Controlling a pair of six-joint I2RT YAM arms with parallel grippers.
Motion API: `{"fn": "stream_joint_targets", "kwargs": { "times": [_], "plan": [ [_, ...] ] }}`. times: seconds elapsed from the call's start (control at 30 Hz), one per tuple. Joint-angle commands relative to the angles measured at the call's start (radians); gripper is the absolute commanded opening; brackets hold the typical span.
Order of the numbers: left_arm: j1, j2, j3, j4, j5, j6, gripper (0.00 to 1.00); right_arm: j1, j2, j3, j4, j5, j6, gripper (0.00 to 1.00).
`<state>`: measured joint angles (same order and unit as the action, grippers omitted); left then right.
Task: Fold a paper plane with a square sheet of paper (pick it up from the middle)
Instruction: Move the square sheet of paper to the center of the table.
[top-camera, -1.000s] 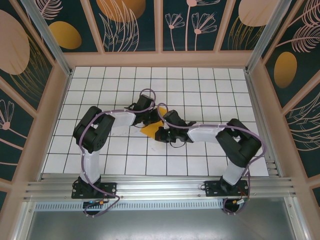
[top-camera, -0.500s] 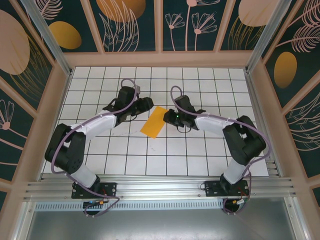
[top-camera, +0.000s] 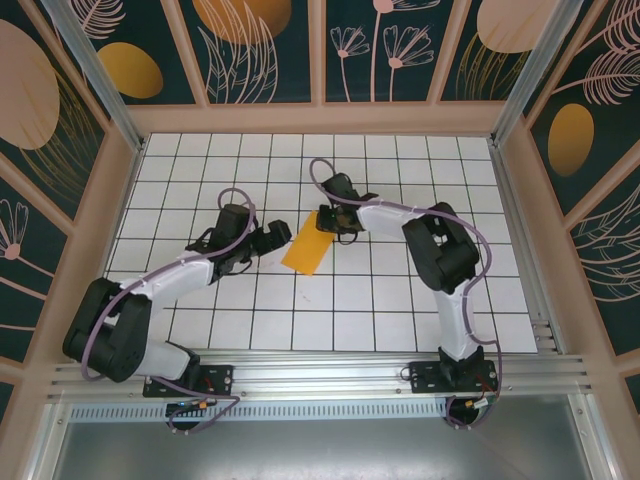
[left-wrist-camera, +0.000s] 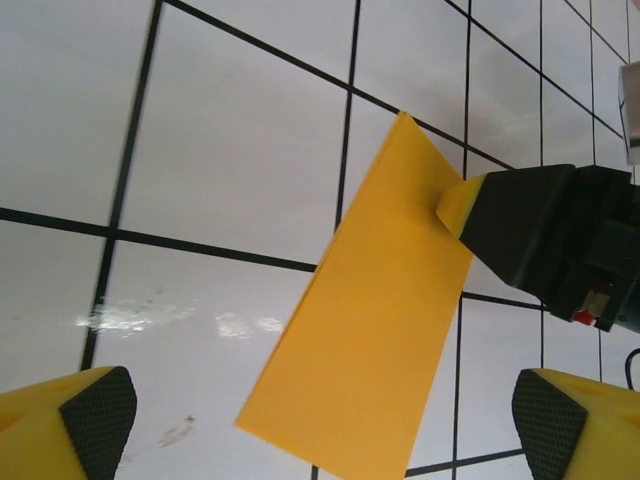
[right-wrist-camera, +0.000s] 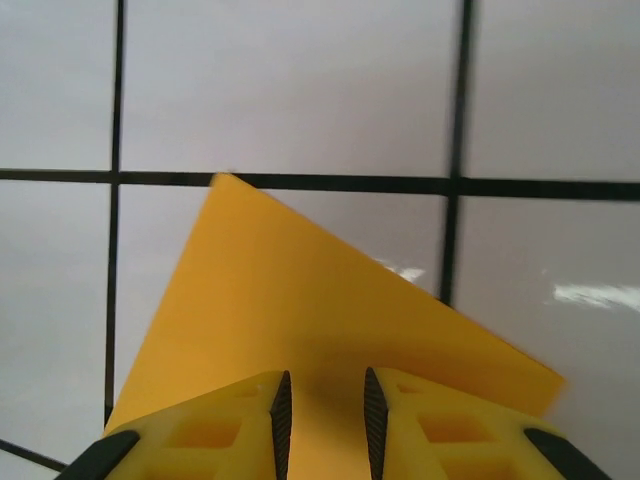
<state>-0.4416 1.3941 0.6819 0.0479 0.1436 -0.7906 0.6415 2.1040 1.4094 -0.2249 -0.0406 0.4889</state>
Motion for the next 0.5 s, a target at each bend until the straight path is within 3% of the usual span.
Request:
{"fn": "stream_joint_targets", "kwargs": {
  "times": [0.0,0.13,0.27,0.37,0.47],
  "plan": [
    [0.006,-0.051,-0.036,-0.009,-0.056,0.039,0.99,0.07,0.066,0.01,-0.119,0.038,-0.24,0.28],
    [0.007,-0.087,-0.074,-0.011,-0.043,0.048,0.98,0.139,0.061,-0.063,-0.152,-0.001,-0.51,0.29],
    [0.007,-0.117,-0.11,-0.001,-0.036,0.04,0.99,0.161,0.023,-0.092,-0.189,-0.039,-0.608,0.29],
    [0.007,-0.134,-0.131,-0.007,-0.029,0.021,0.99,0.157,-0.045,-0.09,-0.166,-0.008,-0.562,0.3],
    [0.007,-0.136,-0.133,-0.032,-0.007,0.002,0.98,0.148,-0.126,-0.048,-0.135,0.017,-0.379,0.35]
  ]
}}
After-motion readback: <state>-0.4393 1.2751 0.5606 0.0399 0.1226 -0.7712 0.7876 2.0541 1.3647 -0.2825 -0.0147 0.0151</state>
